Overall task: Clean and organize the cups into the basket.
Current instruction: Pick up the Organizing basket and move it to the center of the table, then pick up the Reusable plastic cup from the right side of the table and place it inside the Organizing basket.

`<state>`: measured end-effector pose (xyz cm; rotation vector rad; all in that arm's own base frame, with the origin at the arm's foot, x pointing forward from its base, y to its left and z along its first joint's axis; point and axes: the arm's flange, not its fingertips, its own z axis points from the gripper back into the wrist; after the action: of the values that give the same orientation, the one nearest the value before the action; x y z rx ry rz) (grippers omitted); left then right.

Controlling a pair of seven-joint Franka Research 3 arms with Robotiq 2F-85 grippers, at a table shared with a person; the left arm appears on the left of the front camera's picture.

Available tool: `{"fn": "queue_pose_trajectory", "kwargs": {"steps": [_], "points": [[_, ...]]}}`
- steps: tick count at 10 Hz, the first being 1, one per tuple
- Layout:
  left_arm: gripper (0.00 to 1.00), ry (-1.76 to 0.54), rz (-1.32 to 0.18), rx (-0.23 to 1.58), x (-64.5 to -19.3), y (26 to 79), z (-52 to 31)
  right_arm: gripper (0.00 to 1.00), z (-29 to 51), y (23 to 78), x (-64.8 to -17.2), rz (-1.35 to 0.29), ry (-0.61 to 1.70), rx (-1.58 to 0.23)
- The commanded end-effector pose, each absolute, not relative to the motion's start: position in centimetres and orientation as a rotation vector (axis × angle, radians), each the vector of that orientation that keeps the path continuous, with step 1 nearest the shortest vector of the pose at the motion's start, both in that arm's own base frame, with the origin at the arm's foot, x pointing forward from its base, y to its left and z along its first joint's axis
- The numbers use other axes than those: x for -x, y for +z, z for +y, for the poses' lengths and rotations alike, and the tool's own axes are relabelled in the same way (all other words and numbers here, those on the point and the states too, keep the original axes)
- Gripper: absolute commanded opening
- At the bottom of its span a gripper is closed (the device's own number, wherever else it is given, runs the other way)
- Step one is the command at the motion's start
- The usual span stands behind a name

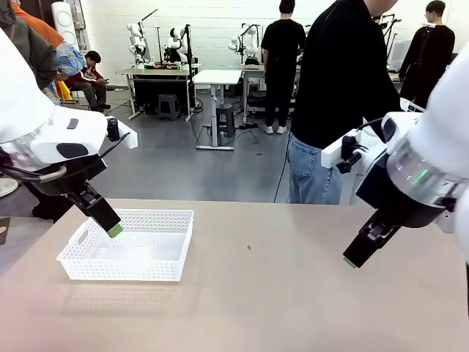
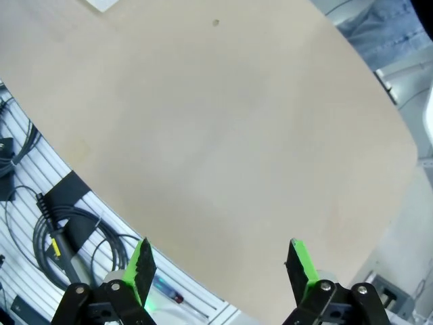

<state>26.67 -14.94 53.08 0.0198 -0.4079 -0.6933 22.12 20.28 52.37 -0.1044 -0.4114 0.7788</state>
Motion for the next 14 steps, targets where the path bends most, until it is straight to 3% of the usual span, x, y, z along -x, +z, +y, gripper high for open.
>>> {"fn": "queue_pose_trajectory", "kwargs": {"steps": [1,2,3,4,6,10,14], "points": [[1.00,-0.692,-0.418,-0.020,-26.2,53.6,-14.7,1.00,20.0,53.3,-21.0,-0.430,0.780,0.110],[1.00,-0.621,-0.329,0.304,-27.9,53.5,-13.1,1.00,17.2,53.8,-22.9,-0.415,0.673,-0.175],[1.00,-0.607,-0.174,0.816,-29.2,53.6,-10.8,1.00,12.9,54.5,-24.3,-0.401,0.551,-0.587],[1.00,-0.533,-0.102,1.142,-30.6,53.3,-8.3,1.00,9.3,54.2,-25.3,-0.403,0.466,-0.874],[1.00,-0.359,-0.044,1.460,-33.7,51.7,-3.3,1.00,3.8,53.3,-26.9,-0.410,0.405,-1.320],[1.00,0.021,-0.239,1.676,-35.7,47.6,9.7,1.00,-7.4,49.9,-27.0,-0.500,0.152,-1.468],[1.00,0.201,-0.406,1.657,-32.9,46.5,18.4,1.00,-15.0,47.4,-24.4,-0.546,-0.045,-1.363]]}}
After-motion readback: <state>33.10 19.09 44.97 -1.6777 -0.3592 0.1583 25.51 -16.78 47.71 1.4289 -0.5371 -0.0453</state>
